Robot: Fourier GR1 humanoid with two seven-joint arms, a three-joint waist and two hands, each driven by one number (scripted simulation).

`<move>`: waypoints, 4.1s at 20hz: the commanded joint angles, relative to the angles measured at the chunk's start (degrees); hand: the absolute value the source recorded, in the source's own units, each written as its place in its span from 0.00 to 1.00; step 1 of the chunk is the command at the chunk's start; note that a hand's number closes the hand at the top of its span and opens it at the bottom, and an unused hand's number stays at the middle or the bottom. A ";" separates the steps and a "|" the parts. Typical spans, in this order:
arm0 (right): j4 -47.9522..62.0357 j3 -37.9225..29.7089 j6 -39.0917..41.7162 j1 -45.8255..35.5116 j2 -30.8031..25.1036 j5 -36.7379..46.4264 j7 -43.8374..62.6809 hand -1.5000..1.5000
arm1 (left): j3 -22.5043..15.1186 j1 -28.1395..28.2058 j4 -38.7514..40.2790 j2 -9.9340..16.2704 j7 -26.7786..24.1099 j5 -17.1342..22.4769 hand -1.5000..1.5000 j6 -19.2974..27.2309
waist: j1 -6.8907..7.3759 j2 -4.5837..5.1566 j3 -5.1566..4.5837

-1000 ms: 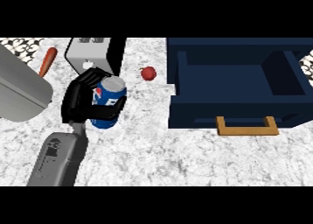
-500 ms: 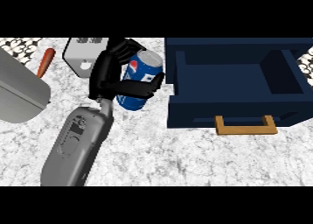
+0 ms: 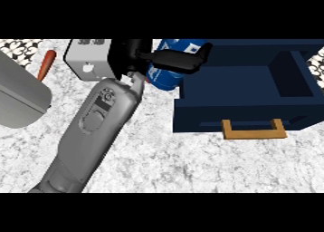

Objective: Pick up the can, place it into the drawer and close the drawer

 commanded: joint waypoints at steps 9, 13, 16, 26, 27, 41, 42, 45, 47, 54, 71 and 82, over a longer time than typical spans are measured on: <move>2.62 -2.85 3.28 0.57 -1.23 -2.80 -3.54 0.00 | -0.93 -21.06 17.95 -0.02 2.73 5.53 1.00 5.24 | -0.69 0.09 0.05; 4.07 -1.44 1.53 -2.97 -1.12 -1.09 -1.02 0.00 | -3.47 -24.04 25.88 -0.02 -1.40 8.84 1.00 6.77 | -1.20 0.36 0.05; 2.13 -1.82 0.98 -1.94 -0.90 -0.76 -0.13 0.00 | -4.60 -26.45 29.52 -0.02 -2.81 11.33 1.00 7.50 | -1.57 0.39 0.05; 4.78 -0.63 0.07 -7.06 -1.76 0.74 1.22 0.00 | -11.48 -31.77 39.11 -0.02 -6.69 19.77 1.00 10.56 | -2.97 0.75 0.11; 3.67 1.61 -0.86 -6.66 -0.10 3.01 0.89 0.00 | -9.63 -32.00 41.68 -0.02 -8.34 20.13 1.00 8.62 | -3.07 0.94 0.10; 3.56 2.51 0.02 -6.35 0.17 2.63 0.05 0.00 | -20.50 -31.57 45.82 -0.02 -12.15 25.79 1.00 14.12 | -5.39 1.22 0.16; 4.25 1.11 -0.99 -9.14 -1.29 1.94 3.14 0.00 | -19.72 -29.90 47.45 -0.02 -15.31 25.40 1.00 11.90 | -4.39 1.36 0.10; 3.34 1.18 -0.28 -8.89 -1.84 2.09 2.30 0.00 | -22.35 -29.37 47.72 -0.02 -14.60 26.10 1.00 13.61 | -6.08 1.58 0.14; 4.95 0.00 0.72 -9.00 -2.71 0.81 1.37 0.00 | -23.37 -29.26 46.36 -0.02 -15.87 26.68 1.00 14.43 | -5.74 1.46 0.15; 3.75 2.92 -1.56 -11.52 -1.22 3.79 2.91 0.00 | -26.37 -28.66 47.52 -0.02 -15.07 28.16 0.00 19.32 | -7.52 2.00 0.16; -0.11 1.49 1.49 -11.20 -8.12 11.11 -2.11 0.00 | -24.97 -25.75 47.30 -0.02 -20.71 34.70 0.00 22.18 | -6.46 1.81 0.07; 2.82 7.87 -0.64 -15.34 -11.25 29.34 -7.13 0.00 | -25.77 -25.42 41.84 -0.02 -23.16 39.54 0.00 24.49 | -3.31 1.25 0.06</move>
